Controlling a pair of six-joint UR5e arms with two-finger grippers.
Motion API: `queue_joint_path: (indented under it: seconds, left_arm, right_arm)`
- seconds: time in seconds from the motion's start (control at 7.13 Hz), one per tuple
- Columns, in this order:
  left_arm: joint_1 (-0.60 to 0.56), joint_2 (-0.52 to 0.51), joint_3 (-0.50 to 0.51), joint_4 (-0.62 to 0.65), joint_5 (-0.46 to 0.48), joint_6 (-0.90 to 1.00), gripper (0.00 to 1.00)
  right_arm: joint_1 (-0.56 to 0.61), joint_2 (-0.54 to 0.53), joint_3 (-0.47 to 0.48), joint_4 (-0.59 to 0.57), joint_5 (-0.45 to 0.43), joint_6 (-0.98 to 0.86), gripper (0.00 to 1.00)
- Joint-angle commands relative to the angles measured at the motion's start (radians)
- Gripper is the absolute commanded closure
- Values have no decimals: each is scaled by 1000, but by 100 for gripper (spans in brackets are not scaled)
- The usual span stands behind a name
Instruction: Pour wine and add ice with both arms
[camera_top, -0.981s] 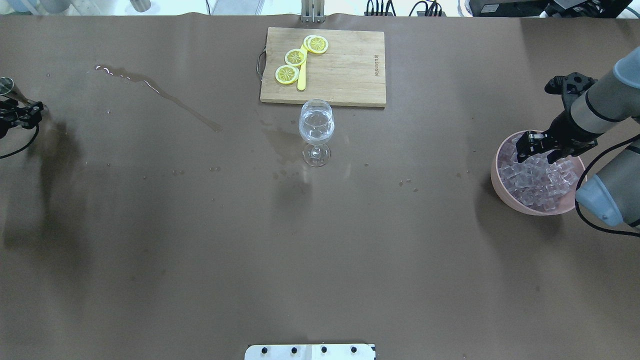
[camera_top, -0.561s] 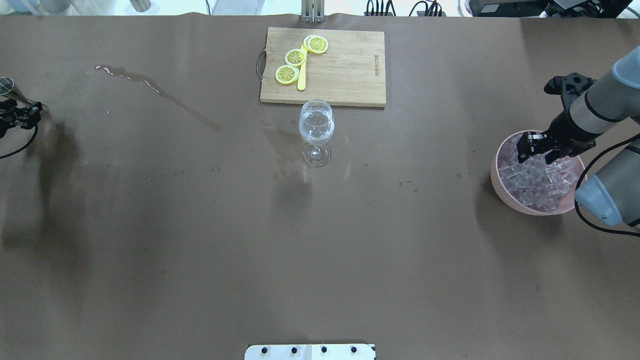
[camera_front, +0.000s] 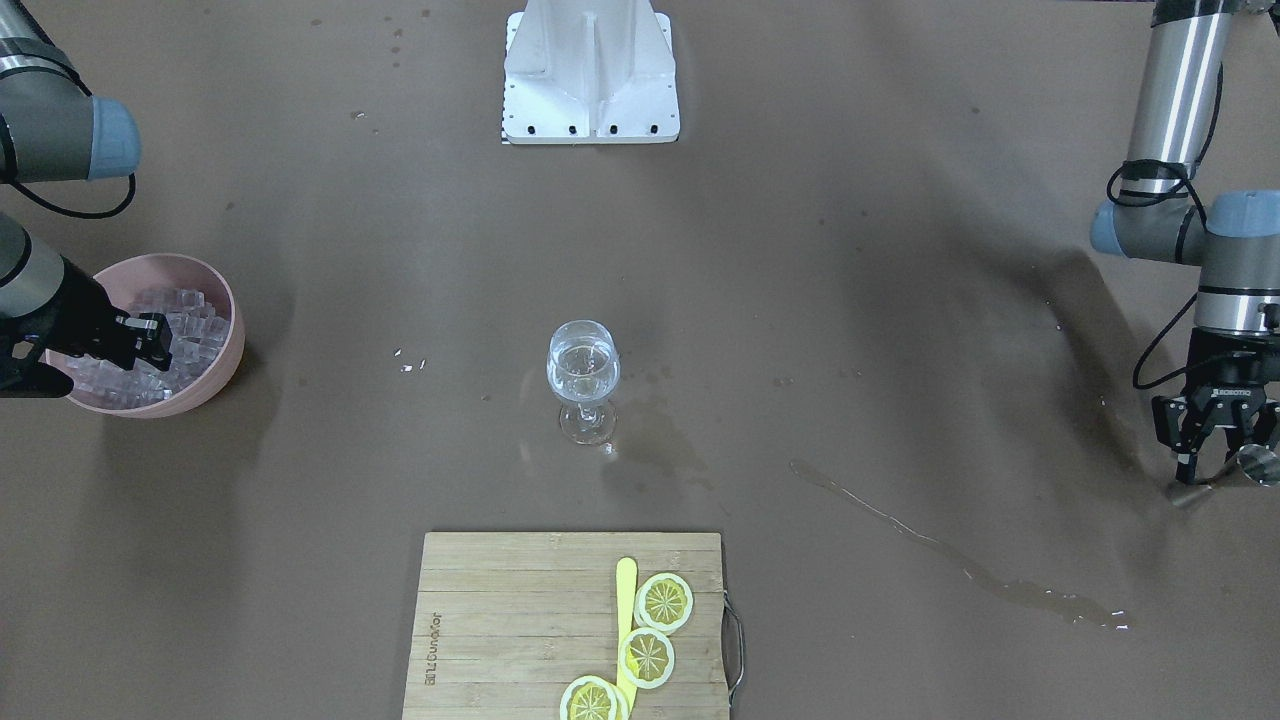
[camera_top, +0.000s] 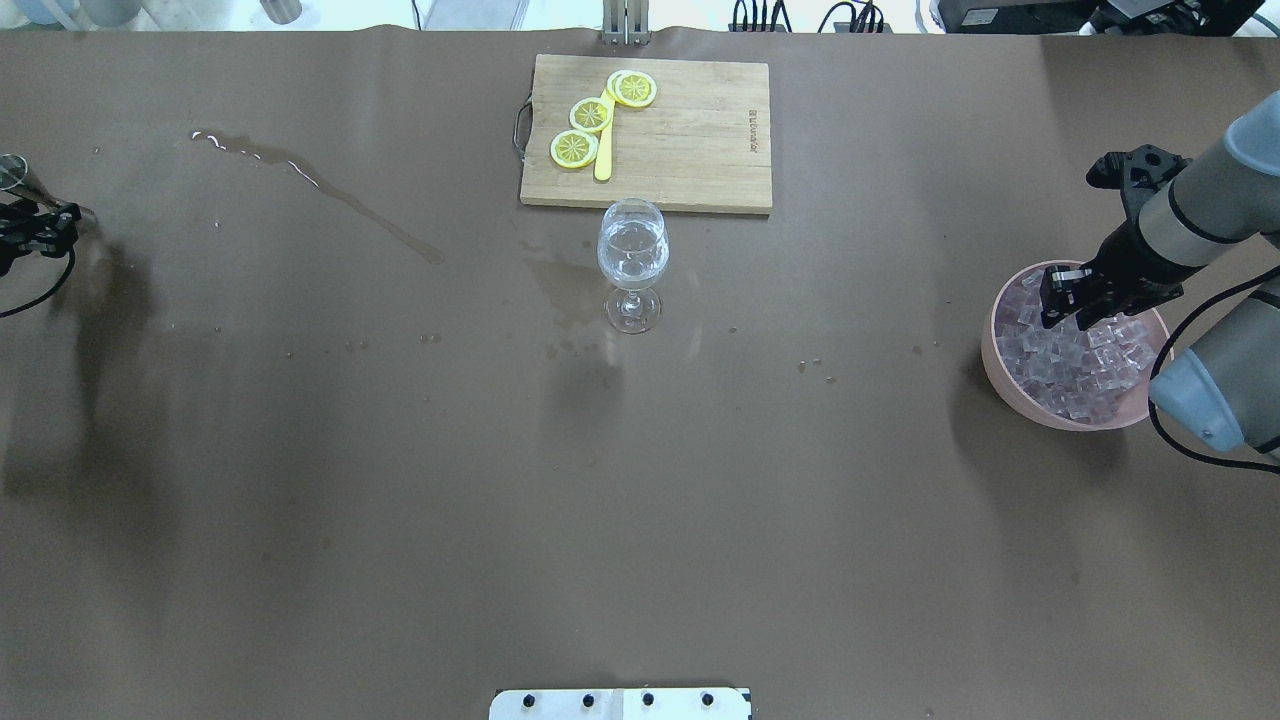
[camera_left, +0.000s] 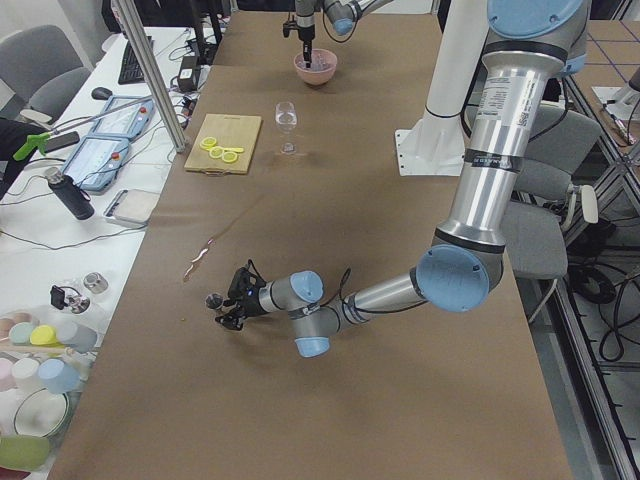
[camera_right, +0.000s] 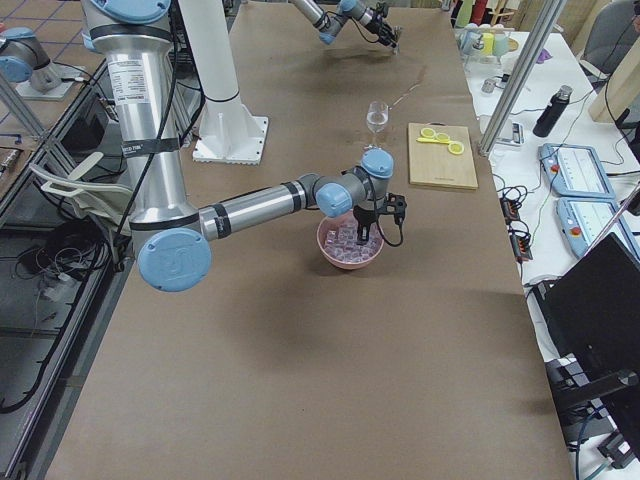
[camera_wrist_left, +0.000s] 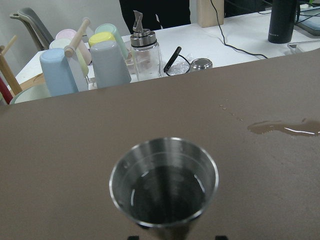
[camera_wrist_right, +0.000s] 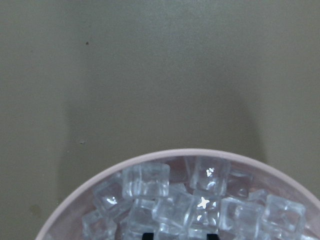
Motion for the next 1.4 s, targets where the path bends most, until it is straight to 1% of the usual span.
queue_joint_path:
  seconds: [0.0,0.28,0.42,0.56,0.84,0.98,1.26]
  left_arm:
    - [-3,-3,-1,0,0,-16,46]
    - [-4,-3,1,2,0,-16,48]
    - [-6,-3,1,2,0,-16,48]
    - [-7,-4,2,2,0,-16,52]
    - [-9,-5,6,2,0,-16,56]
    - [-10,-5,6,2,0,-16,56]
    - [-13,-9,6,2,2,-16,56]
  right_arm:
    - [0,1,2,-1,2,0,67]
    - [0,1,0,-1,2,0,76]
    - [0,1,-1,-1,2,0,75]
    - [0,3,2,-1,2,0,75]
    - [15,6,31,-15,40,0,74]
    - [27,6,37,-23,46,-2,74]
    - [43,7,118,-119,49,-2,74]
